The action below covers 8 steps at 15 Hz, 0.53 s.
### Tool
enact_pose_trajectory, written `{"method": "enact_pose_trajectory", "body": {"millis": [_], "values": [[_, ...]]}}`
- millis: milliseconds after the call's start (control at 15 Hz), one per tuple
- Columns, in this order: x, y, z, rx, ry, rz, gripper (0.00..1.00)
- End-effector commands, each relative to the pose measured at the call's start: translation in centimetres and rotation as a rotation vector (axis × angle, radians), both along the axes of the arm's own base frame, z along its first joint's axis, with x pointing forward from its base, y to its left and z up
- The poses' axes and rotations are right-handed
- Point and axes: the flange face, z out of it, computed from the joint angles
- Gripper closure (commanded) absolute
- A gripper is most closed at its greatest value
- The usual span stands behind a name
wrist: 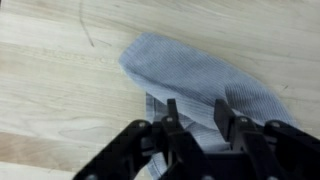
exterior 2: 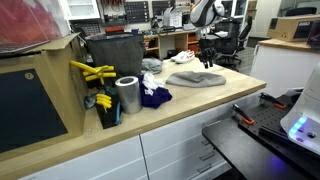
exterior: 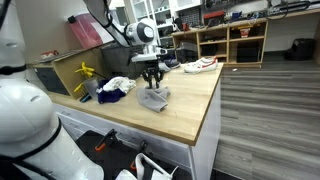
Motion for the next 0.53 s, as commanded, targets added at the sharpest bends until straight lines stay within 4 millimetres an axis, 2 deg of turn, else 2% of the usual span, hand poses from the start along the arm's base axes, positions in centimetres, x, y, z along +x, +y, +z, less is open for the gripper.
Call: {"method": "enact_pose_trajectory", "body": {"millis": [0, 67, 133, 467], "values": [[2.3, 0.5, -1.2, -0.031, -0.064, -0.077, 0.86], [2.7, 0.7, -1.6, -0.034, -0.079, -0.091, 0.95], [3.0, 1.1, -2.3, -0.036, -0.088, -0.1, 0.99], [4.4, 2.4, -5.5, -0.048, -0.123, -0.126, 1.0]]}}
